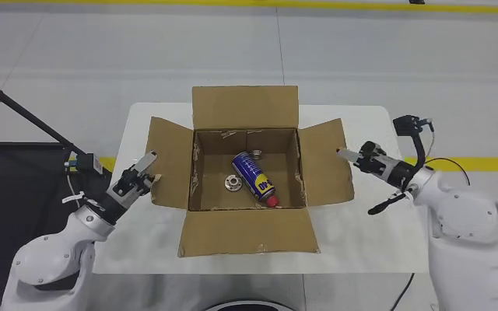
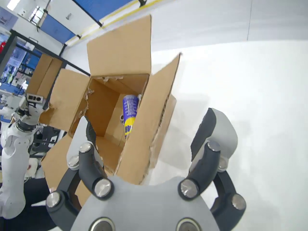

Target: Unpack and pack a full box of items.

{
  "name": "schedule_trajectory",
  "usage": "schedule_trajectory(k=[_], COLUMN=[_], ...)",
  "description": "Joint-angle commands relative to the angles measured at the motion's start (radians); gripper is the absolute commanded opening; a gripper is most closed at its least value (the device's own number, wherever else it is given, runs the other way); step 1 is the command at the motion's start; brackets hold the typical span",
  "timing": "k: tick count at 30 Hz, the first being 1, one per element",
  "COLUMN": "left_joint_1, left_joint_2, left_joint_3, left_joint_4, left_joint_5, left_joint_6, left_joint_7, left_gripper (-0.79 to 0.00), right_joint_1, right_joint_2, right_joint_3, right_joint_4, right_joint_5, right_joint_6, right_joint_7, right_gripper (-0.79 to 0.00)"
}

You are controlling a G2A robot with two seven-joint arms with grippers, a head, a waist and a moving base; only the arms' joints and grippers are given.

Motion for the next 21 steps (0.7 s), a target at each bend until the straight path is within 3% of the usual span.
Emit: schedule_trajectory(k=[1, 11, 21], left_joint_1=[-0.001, -0.021, -0.071], left_joint_2=[0.001, 0.008, 0.016], left_joint_3=[0.003, 0.034, 0.150], left_joint_4=[-0.019, -0.102, -0.028], left_joint_5=[-0.021, -0.065, -0.021], left_joint_6=[0.003, 0.045, 0.084], left_joint_7=[-0.008, -0.039, -0.064], left_gripper=[0.000, 0.000, 0.000], right_joint_1=[0.005, 0.048, 0.127], right_joint_2=[0.003, 0.010, 0.002], right_joint_3=[0.001, -0.060, -0.216], right_joint_4=[0.019, 0.093, 0.150], right_joint_5=[0.091, 0.408, 0.553], right_joint_6=[-0.028, -0.148, -0.178], right_joint_7=[0.058, 0.111, 0.065], right_gripper=[0.000, 0.000, 0.000])
